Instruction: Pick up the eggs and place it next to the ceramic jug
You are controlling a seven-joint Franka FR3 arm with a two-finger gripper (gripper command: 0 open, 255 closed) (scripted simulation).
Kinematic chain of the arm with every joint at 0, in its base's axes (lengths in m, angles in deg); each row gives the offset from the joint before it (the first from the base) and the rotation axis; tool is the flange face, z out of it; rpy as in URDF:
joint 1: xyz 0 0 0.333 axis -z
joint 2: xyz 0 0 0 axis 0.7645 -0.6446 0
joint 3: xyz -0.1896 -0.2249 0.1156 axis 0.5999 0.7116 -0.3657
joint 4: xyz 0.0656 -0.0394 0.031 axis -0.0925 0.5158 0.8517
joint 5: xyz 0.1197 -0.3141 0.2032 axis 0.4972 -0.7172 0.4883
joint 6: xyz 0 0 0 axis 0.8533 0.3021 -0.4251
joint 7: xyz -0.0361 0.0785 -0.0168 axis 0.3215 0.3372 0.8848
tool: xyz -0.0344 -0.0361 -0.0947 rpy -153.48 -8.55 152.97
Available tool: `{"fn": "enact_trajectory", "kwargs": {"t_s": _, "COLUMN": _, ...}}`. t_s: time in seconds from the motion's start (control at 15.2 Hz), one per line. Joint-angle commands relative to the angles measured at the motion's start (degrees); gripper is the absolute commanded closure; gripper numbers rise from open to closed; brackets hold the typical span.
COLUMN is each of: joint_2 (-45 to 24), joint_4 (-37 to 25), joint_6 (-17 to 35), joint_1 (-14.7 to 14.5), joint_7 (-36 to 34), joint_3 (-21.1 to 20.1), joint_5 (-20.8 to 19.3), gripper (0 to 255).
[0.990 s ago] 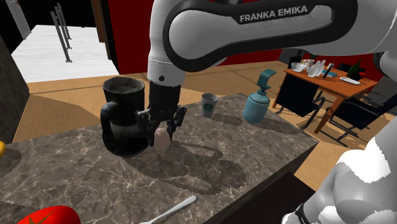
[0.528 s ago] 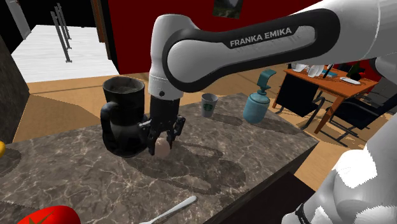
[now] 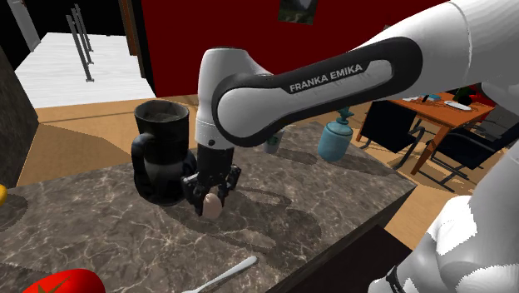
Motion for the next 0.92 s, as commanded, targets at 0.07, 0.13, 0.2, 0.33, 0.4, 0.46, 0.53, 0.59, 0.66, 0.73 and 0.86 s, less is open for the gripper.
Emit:
{"fn": "enact_trajectory", "kwargs": {"t_s": 0.07, "joint_2": -1.2, "joint_4": 1.3, "joint_6": 2.4, "joint_1": -0.1, "joint_7": 0.2, "joint_3": 0.0, "joint_5": -0.3, "gripper": 255}}
{"fn": "enact_trajectory", "kwargs": {"t_s": 0.13, "joint_2": -1.5, "joint_4": 1.7, "joint_6": 3.1, "joint_1": -0.1, "joint_7": 0.2, "joint_3": -0.1, "joint_5": -0.4, "gripper": 255}}
{"fn": "enact_trajectory", "kwargs": {"t_s": 0.2, "joint_2": -1.9, "joint_4": 2.1, "joint_6": 3.9, "joint_1": -0.2, "joint_7": 0.3, "joint_3": -0.1, "joint_5": -0.5, "gripper": 255}}
{"fn": "enact_trajectory", "kwargs": {"t_s": 0.33, "joint_2": -2.6, "joint_4": 2.9, "joint_6": 5.4, "joint_1": -0.3, "joint_7": 0.3, "joint_3": -0.1, "joint_5": -0.7, "gripper": 255}}
{"fn": "enact_trajectory", "kwargs": {"t_s": 0.4, "joint_2": -3.0, "joint_4": 3.3, "joint_6": 6.1, "joint_1": -0.3, "joint_7": 0.4, "joint_3": -0.1, "joint_5": -0.8, "gripper": 255}}
{"fn": "enact_trajectory", "kwargs": {"t_s": 0.46, "joint_2": -3.4, "joint_4": 3.6, "joint_6": 6.9, "joint_1": -0.4, "joint_7": 0.4, "joint_3": -0.1, "joint_5": -0.9, "gripper": 255}}
{"fn": "enact_trajectory", "kwargs": {"t_s": 0.53, "joint_2": -3.9, "joint_4": 4.0, "joint_6": 7.6, "joint_1": -0.4, "joint_7": 0.4, "joint_3": -0.1, "joint_5": -1.0, "gripper": 255}}
{"fn": "enact_trajectory", "kwargs": {"t_s": 0.59, "joint_2": -4.3, "joint_4": 4.3, "joint_6": 8.3, "joint_1": -0.5, "joint_7": 0.4, "joint_3": -0.1, "joint_5": -1.2, "gripper": 255}}
{"fn": "enact_trajectory", "kwargs": {"t_s": 0.66, "joint_2": -4.7, "joint_4": 4.7, "joint_6": 9.1, "joint_1": -0.5, "joint_7": 0.4, "joint_3": -0.1, "joint_5": -1.3, "gripper": 255}}
{"fn": "enact_trajectory", "kwargs": {"t_s": 0.73, "joint_2": -5.2, "joint_4": 5.0, "joint_6": 9.8, "joint_1": -0.6, "joint_7": 0.4, "joint_3": -0.1, "joint_5": -1.5, "gripper": 255}}
{"fn": "enact_trajectory", "kwargs": {"t_s": 0.86, "joint_2": -6.2, "joint_4": 5.6, "joint_6": 11.3, "joint_1": -0.7, "joint_7": 0.4, "joint_3": 0.0, "joint_5": -1.8, "gripper": 255}}
